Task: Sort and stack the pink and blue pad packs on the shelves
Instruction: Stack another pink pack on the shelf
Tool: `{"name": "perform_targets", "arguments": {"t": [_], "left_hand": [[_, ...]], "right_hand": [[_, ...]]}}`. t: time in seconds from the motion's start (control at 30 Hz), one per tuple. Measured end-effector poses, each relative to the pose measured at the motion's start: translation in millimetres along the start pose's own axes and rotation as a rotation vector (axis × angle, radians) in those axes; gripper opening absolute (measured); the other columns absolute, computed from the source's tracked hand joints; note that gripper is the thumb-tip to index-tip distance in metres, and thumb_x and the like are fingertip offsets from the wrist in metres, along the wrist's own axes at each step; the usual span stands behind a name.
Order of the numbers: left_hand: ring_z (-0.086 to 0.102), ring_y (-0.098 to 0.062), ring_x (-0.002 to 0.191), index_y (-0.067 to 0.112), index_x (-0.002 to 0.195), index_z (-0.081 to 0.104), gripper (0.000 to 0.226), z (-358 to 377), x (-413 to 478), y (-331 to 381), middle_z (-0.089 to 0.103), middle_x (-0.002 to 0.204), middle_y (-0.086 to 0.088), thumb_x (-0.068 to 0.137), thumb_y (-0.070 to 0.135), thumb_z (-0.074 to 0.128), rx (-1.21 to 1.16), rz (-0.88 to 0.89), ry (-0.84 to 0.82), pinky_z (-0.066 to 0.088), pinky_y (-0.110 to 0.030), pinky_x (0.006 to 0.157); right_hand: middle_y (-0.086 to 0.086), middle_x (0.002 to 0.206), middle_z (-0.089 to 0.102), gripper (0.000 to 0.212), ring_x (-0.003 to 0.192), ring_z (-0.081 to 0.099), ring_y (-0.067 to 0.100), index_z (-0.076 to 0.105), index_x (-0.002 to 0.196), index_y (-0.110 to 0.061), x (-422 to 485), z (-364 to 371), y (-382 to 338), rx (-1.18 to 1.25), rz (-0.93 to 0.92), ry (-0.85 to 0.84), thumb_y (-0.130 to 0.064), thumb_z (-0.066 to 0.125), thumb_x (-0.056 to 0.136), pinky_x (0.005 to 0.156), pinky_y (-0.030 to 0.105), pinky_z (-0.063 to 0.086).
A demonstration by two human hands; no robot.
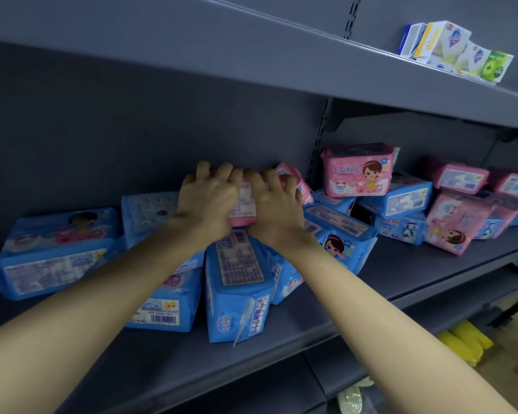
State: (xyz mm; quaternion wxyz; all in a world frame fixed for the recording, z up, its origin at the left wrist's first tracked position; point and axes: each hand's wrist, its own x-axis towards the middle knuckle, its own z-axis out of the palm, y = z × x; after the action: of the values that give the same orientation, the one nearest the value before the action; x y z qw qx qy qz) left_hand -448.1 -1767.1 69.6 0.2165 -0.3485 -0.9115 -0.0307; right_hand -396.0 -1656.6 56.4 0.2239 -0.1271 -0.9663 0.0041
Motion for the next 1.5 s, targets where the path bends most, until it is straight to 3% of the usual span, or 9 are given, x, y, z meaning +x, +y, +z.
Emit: {"name": "perform_targets", "arguments": {"t": [0.33,0.43,0.53,0.67,0.83,1.0,1.1,1.3,1.5], "left_hand": [[0.037,-0.033,0.117,0.014,0.134,0.036,0.081,-17,3,-7,0.042,0.128,-0.006,0.067,0.025,0.079,-0.317,-0.086,0.153,0.039,-0.037,0.079],[0.044,-0.033,0.113,0.010,0.127,0.044,0.082,-24,6,-8,0.048,0.122,-0.012,0.058,0.030,0.083,-0.543,-0.107,0.203,0.038,-0.037,0.087],[0.055,-0.026,0.102,0.010,0.114,0.056,0.080,-31,6,-3,0.059,0.111,-0.010,0.041,0.036,0.078,-0.785,-0.137,0.240,0.044,-0.036,0.091],[0.065,-0.016,0.089,0.015,0.105,0.063,0.075,-35,2,7,0.067,0.101,-0.001,0.033,0.030,0.073,-1.157,-0.282,0.177,0.055,-0.034,0.079],[0.064,-0.011,0.069,0.024,0.080,0.060,0.041,-33,-7,12,0.067,0.082,0.002,0.049,0.016,0.084,-1.439,-0.406,0.064,0.055,-0.023,0.059],[0.063,-0.005,0.049,0.020,0.075,0.059,0.018,-33,-24,16,0.066,0.073,0.000,0.072,0.017,0.076,-1.623,-0.513,-0.050,0.055,-0.020,0.050],[0.065,-0.011,0.063,0.019,0.077,0.058,0.018,-33,-30,17,0.066,0.075,-0.001,0.073,0.024,0.075,-1.624,-0.544,-0.085,0.057,-0.027,0.064],[0.065,-0.013,0.069,0.018,0.079,0.058,0.018,-36,-36,17,0.067,0.076,-0.001,0.077,0.031,0.070,-1.607,-0.503,-0.098,0.055,-0.027,0.065],[0.064,-0.012,0.075,0.023,0.085,0.056,0.021,-38,-37,19,0.066,0.081,0.003,0.077,0.036,0.070,-1.653,-0.439,0.013,0.055,-0.033,0.076]], "right_hand": [[0.015,0.153,0.015,0.098,0.141,0.013,0.030,0.005,0.148,-0.008,-1,-3,35,0.469,0.122,0.183,-0.009,0.070,0.074,0.115,0.042,0.014],[0.011,0.149,0.028,0.100,0.138,0.027,0.026,0.008,0.148,-0.014,-1,4,38,0.681,0.217,0.148,-0.011,0.074,0.072,0.112,0.045,0.027],[-0.001,0.125,0.052,0.078,0.114,0.052,0.018,0.028,0.138,-0.019,-8,1,34,0.941,0.282,0.106,-0.012,0.073,0.073,0.098,0.039,0.045],[-0.004,0.110,0.059,0.045,0.099,0.054,0.010,0.046,0.126,-0.018,-19,-10,31,1.247,0.326,-0.020,-0.011,0.064,0.085,0.070,0.018,0.043],[-0.005,0.085,0.060,0.005,0.079,0.056,0.014,0.056,0.094,-0.021,-34,-10,26,1.492,0.451,-0.119,-0.016,0.055,0.092,0.069,0.034,0.048],[-0.001,0.096,0.066,0.012,0.088,0.063,0.019,0.054,0.104,-0.024,-47,-12,23,1.777,0.490,-0.112,-0.021,0.053,0.093,0.091,0.043,0.047],[-0.001,0.094,0.066,0.016,0.087,0.063,0.017,0.054,0.106,-0.025,-54,-12,23,1.837,0.472,-0.121,-0.020,0.053,0.091,0.084,0.038,0.049],[0.000,0.095,0.066,0.052,0.088,0.063,0.019,0.051,0.117,-0.022,-62,-14,25,1.926,0.482,-0.173,-0.024,0.066,0.067,0.070,0.034,0.052],[0.004,0.092,0.066,0.052,0.083,0.065,0.022,0.052,0.111,-0.016,-70,-17,24,2.049,0.449,-0.148,-0.011,0.064,0.061,0.066,0.038,0.058]]}}
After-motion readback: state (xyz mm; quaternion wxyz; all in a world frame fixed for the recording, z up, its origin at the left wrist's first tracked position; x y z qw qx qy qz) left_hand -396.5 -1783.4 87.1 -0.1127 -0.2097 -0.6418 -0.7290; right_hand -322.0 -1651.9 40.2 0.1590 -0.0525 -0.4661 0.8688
